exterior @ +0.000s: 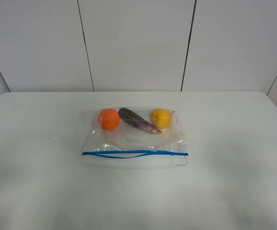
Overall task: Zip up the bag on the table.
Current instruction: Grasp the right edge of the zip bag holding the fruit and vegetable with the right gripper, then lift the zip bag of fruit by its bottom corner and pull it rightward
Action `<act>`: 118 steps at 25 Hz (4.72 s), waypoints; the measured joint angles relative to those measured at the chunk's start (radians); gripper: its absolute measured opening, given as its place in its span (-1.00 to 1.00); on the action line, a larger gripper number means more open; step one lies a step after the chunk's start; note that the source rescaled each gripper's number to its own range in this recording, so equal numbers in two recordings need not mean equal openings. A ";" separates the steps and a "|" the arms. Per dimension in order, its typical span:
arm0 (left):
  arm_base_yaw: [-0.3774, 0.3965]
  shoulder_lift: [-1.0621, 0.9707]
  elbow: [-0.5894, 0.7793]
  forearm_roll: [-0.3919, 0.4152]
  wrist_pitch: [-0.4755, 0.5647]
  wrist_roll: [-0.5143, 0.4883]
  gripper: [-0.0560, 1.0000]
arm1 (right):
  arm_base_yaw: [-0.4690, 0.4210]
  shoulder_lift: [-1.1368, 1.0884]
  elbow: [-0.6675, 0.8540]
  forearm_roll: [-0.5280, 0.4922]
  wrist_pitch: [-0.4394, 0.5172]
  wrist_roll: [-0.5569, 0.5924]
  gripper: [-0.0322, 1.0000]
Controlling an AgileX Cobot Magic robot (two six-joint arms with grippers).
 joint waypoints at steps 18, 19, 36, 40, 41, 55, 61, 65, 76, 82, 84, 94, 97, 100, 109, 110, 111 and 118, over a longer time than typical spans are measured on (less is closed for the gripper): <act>0.000 0.000 0.000 0.000 0.000 0.000 0.97 | 0.000 0.292 -0.099 0.017 -0.005 -0.003 1.00; 0.000 0.000 0.000 0.000 0.000 0.000 0.97 | 0.000 0.362 -0.125 0.017 -0.007 -0.008 1.00; 0.000 0.000 0.000 0.000 0.000 0.000 0.97 | 0.000 1.452 -0.508 0.375 -0.129 -0.240 1.00; 0.000 0.000 0.000 0.000 0.000 0.000 0.97 | 0.000 1.634 -0.521 0.599 -0.179 -0.430 1.00; 0.000 0.000 0.000 0.000 0.000 0.000 0.97 | 0.000 1.677 -0.521 0.657 -0.179 -0.500 1.00; 0.000 0.000 0.000 0.000 0.000 0.000 0.97 | -0.035 2.061 -0.642 1.101 -0.027 -0.999 1.00; 0.000 0.000 0.000 0.000 0.000 0.000 0.97 | -0.035 2.174 -0.685 1.174 0.049 -1.080 1.00; 0.000 0.000 0.000 0.000 0.000 0.000 0.97 | -0.035 2.211 -0.685 1.229 0.076 -1.131 0.87; 0.000 0.000 0.000 0.000 0.000 0.000 0.97 | -0.035 2.242 -0.685 1.266 0.102 -1.156 0.42; 0.000 0.000 0.000 0.000 0.000 0.000 0.97 | -0.035 2.242 -0.685 1.256 0.104 -1.144 0.14; 0.000 0.000 0.000 0.000 0.000 0.000 0.97 | -0.035 2.242 -0.685 1.254 0.104 -1.137 -0.08; 0.000 0.000 0.000 0.000 0.000 0.000 0.97 | -0.035 2.242 -0.685 1.281 0.170 -0.978 -0.94; 0.000 0.000 0.000 0.000 0.000 0.000 0.97 | -0.035 2.242 -0.685 1.307 0.185 -0.904 -0.94; 0.000 0.000 0.000 0.000 0.000 0.000 0.97 | -0.035 2.242 -0.685 1.332 0.187 -0.837 -0.94; 0.000 0.000 0.000 0.000 0.000 0.000 0.97 | 0.009 2.177 -0.688 1.417 0.185 -0.702 -0.94; 0.000 0.000 0.000 0.000 0.000 0.000 0.97 | 0.018 2.168 -0.688 1.428 0.185 -0.689 -0.94; 0.000 0.000 0.000 0.000 0.000 0.000 0.97 | 0.028 2.159 -0.688 1.435 0.185 -0.681 -0.94; 0.000 0.000 0.000 0.000 0.000 0.000 0.97 | 0.038 2.130 -0.688 1.465 0.186 -0.665 -0.94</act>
